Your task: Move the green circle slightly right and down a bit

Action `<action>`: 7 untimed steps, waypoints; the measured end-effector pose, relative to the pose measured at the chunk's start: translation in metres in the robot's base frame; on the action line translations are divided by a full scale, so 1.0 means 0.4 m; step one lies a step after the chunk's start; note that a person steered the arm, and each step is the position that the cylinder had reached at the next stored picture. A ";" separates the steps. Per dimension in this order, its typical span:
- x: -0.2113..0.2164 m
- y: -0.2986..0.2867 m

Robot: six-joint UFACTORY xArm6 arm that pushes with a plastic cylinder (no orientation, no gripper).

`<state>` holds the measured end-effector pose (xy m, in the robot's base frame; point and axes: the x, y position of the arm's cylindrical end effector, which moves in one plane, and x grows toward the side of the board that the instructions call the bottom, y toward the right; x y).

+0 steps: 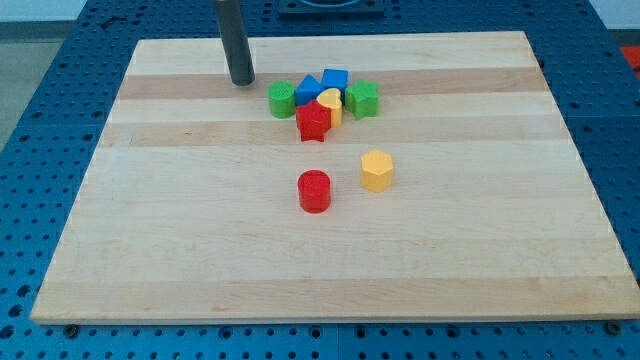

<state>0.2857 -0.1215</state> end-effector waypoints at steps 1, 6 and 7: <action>0.010 0.012; 0.084 0.054; 0.117 -0.070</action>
